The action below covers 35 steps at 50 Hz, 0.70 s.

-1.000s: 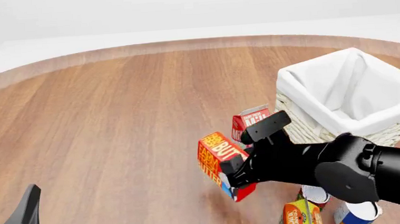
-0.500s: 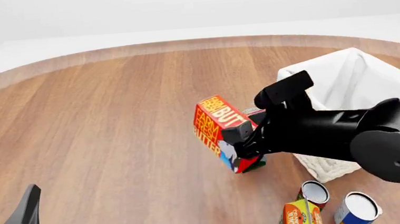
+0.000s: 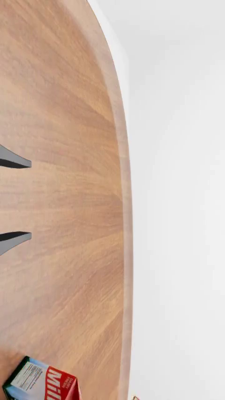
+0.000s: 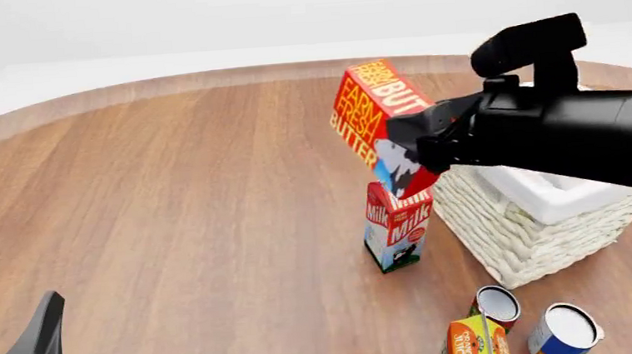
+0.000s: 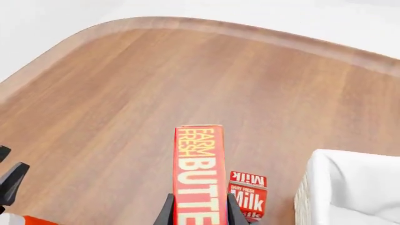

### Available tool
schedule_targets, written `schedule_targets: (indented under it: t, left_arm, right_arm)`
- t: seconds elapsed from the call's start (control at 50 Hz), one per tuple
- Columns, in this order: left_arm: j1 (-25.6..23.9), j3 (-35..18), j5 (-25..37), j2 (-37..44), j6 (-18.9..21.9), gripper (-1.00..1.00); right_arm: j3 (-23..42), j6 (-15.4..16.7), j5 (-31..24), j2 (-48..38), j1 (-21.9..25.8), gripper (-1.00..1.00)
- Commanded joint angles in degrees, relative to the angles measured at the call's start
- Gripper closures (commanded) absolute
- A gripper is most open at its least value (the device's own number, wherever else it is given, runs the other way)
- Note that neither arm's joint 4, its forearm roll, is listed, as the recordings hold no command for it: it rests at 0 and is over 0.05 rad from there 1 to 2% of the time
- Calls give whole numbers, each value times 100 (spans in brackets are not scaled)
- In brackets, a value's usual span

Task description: Pick up the cream cheese box and the butter, and put them in the basket.

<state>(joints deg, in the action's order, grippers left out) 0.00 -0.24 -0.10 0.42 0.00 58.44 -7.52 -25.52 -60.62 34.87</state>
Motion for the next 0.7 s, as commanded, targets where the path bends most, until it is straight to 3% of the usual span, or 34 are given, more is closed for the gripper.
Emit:
schedule_targets:
  t: [0.02,0.46,0.7]
  left_arm:
    - [0,0,0,0,0,-100]
    - [0,0,0,0,0,-100]
    - [0,0,0,0,0,-100]
  right_arm:
    - [474,-48,-150,286,-394,100]
    - [482,-216,-84,871,-1668,100]
    - [283,-556,-61,1315,-2623,100]
